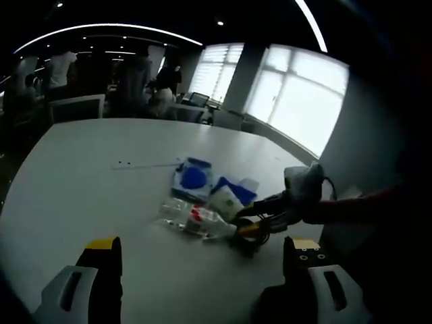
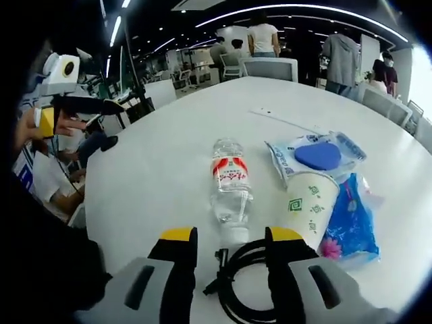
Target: Arrange the tabletop items into an orderly group along one side of the table until the central work area is clear of visible clutter.
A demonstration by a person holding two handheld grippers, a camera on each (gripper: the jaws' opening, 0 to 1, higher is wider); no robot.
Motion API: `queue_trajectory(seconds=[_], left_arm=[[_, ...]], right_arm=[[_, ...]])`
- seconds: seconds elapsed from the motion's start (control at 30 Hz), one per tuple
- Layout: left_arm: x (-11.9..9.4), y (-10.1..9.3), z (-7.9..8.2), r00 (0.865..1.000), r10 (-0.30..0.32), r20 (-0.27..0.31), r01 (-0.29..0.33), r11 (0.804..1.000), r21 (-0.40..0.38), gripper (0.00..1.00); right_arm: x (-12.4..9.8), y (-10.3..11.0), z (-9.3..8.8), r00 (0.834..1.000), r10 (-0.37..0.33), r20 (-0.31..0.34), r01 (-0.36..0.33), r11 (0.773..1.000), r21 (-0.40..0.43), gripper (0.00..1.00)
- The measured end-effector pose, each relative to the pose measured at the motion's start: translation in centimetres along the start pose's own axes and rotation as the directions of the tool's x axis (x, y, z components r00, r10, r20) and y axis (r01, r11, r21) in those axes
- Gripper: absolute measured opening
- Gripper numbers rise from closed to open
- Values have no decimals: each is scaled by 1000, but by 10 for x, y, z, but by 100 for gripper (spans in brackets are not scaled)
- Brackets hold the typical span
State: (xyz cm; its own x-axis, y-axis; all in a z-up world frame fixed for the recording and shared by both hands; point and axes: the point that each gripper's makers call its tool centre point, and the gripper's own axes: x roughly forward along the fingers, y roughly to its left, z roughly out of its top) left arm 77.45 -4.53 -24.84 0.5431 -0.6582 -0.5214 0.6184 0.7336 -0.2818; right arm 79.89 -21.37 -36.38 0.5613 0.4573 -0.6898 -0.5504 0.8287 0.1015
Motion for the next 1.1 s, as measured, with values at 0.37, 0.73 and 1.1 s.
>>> queue_trajectory(seconds=[0.37, 0.73, 1.1], left_arm=[[-3, -4, -7, 1000, -6, -17, 7, 1000, 19, 99], [-4, -3, -9, 1000, -4, -24, 5, 1000, 16, 98], [-4, -1, -12, 999, -7, -33, 8, 1000, 21, 97]], right_arm=[[27, 3, -8, 996, 27, -83, -31, 998, -53, 27], [36, 3, -10, 992, 21, -124, -28, 998, -57, 23], [41, 0, -14, 988, 9, -157, -19, 998, -62, 20]])
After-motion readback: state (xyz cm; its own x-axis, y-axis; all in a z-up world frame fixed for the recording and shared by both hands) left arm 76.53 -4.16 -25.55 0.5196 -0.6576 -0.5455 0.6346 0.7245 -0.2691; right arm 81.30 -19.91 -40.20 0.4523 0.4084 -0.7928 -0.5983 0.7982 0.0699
